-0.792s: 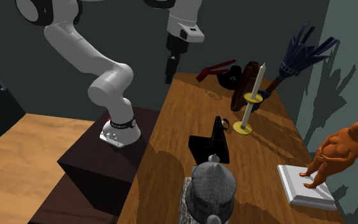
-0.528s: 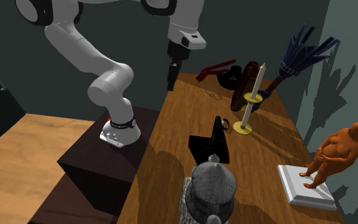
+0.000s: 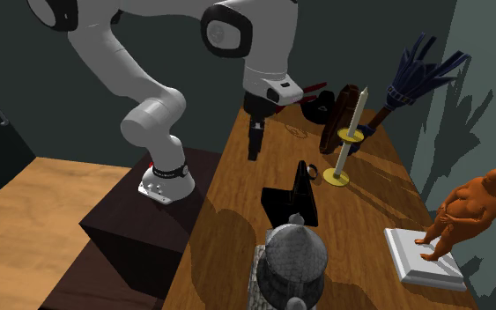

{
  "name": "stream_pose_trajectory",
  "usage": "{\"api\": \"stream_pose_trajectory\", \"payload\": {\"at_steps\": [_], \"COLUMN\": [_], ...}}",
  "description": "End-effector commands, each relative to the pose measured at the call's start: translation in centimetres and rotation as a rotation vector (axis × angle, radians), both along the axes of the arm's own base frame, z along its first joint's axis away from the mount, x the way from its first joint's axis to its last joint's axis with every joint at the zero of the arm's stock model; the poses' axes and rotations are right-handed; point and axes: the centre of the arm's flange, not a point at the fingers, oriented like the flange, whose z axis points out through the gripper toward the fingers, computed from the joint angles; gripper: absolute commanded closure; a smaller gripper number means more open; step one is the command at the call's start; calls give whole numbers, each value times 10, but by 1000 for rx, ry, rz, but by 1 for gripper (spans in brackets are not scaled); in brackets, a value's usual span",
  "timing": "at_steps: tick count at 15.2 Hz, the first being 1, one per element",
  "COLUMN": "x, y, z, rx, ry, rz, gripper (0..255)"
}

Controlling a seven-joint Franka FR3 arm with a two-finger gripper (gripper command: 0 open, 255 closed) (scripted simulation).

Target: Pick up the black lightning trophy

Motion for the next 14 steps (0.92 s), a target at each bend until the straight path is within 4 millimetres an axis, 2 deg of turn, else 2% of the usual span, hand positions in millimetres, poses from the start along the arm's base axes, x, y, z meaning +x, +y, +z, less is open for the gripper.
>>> {"api": "stream_pose_trajectory", "payload": {"at_steps": [1, 9, 14], "x": [11, 68, 68], "y": [-17, -84, -84], "z": [-15, -62, -88], "rx": [8, 41, 41], "ry": [-21, -97, -97], "rz": [23, 105, 105], "gripper": [0, 0, 0]}}
